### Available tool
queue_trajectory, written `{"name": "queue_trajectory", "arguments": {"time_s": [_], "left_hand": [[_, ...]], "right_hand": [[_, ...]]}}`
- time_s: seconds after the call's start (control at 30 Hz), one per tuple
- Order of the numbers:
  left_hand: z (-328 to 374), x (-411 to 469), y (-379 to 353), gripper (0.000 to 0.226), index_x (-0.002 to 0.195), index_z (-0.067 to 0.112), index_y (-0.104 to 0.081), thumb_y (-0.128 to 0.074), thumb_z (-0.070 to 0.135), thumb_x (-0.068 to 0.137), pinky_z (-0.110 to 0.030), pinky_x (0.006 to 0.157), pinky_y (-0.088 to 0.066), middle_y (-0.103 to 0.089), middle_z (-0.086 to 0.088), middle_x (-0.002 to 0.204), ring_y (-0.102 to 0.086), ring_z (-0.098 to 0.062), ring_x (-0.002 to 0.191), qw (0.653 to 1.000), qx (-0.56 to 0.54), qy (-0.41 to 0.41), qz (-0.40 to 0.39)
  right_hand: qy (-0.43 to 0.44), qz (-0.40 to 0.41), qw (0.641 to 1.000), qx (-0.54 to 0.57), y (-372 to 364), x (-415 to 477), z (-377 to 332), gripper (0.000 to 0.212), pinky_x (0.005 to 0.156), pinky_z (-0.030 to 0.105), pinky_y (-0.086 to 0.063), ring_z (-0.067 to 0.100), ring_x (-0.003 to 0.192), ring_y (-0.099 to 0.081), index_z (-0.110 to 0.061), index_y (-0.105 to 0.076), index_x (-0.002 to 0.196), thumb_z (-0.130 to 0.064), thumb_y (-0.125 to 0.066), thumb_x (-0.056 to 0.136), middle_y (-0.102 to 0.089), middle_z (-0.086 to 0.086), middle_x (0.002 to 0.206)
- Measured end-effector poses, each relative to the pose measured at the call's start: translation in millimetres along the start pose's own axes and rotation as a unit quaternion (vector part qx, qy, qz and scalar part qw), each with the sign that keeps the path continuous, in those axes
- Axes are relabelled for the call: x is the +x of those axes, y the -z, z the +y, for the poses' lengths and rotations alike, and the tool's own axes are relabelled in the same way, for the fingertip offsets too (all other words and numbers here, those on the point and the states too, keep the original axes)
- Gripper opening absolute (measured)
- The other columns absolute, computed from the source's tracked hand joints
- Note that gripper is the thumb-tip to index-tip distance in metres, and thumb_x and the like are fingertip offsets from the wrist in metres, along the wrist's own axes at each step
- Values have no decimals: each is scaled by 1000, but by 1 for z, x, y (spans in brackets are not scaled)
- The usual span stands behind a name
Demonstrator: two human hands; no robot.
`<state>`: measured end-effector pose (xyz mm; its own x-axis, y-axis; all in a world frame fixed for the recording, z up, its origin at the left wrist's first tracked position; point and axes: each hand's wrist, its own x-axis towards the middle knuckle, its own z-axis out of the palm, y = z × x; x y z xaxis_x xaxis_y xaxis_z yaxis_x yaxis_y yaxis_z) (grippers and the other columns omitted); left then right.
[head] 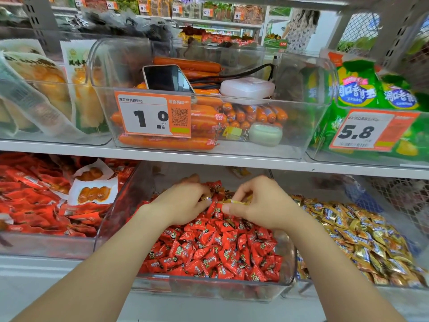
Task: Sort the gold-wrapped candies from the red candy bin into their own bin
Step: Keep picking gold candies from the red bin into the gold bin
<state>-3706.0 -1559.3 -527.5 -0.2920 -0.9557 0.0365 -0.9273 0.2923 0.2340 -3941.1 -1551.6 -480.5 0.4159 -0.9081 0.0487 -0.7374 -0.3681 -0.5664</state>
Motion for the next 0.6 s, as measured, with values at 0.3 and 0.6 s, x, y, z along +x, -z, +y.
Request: {"name": "queue_trajectory", "arguments": {"time_s": [0.3, 0.6], "left_hand": [[1, -19, 16, 51, 63, 17, -52, -51, 49, 103, -35, 65, -50, -58, -1, 61, -59, -19, 63, 990, -75, 65, 104], [-14, -19, 16, 14, 104, 23, -66, -54, 21, 109, -17, 55, -47, -71, -3, 89, -69, -9, 57, 982, -155, 70, 80]], "right_hand": [[-11, -6, 996, -91, -16, 20, 10, 45, 91, 35, -58, 19, 102, -71, -27, -69, 129, -4, -47, 97, -74, -3, 111], [-9, -70, 991, -117, -41, 44, 4, 26, 93, 34, -55, 16, 109, -67, -32, -73, 121, -37, -74, 96, -70, -7, 115]]}}
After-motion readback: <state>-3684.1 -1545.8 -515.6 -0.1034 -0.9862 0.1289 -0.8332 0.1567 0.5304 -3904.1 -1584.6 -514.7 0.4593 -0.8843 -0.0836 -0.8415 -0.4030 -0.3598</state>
